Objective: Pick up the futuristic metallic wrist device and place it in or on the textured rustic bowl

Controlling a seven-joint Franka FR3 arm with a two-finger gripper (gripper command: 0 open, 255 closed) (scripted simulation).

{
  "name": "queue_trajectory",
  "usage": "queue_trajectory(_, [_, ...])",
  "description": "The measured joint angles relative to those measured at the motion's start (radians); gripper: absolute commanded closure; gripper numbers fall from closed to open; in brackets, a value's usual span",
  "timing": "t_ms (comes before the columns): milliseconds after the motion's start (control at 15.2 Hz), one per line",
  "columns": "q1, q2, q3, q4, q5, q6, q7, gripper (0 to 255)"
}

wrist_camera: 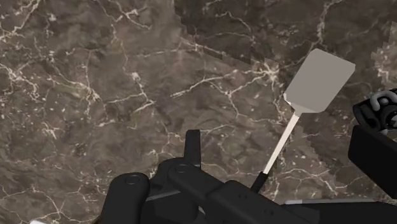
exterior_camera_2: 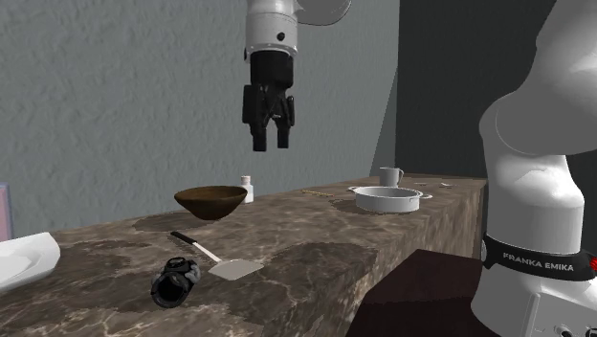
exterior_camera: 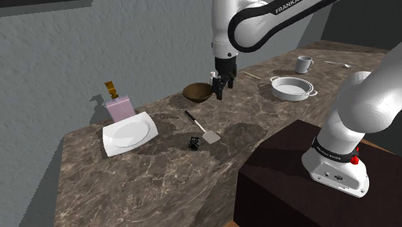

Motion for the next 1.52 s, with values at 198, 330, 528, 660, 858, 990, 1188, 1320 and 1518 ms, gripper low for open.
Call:
queue_trajectory(198, [0.024,0.085,0.042,0.019,0.003,0.057,0.031,0])
queue_trajectory(330, [0.037,0.141,0.065,0.038,0.0,0.089,0.047,0])
queue_trajectory(528, [0.057,0.237,0.103,0.078,-0.014,0.136,0.079,0])
queue_trajectory(660, [0.068,0.311,0.124,0.105,-0.033,0.174,0.102,0])
queue_trajectory(858, [0.091,0.412,0.152,0.158,-0.067,0.21,0.141,0])
queue_trajectory(990, [0.109,0.474,0.168,0.184,-0.091,0.237,0.168,0])
queue_trajectory(1188, [0.125,0.541,0.175,0.216,-0.121,0.263,0.192,0])
queue_trajectory(1320, [0.129,0.566,0.172,0.215,-0.135,0.286,0.202,0])
queue_trajectory(1518, [0.13,0.593,0.166,0.203,-0.152,0.323,0.211,0])
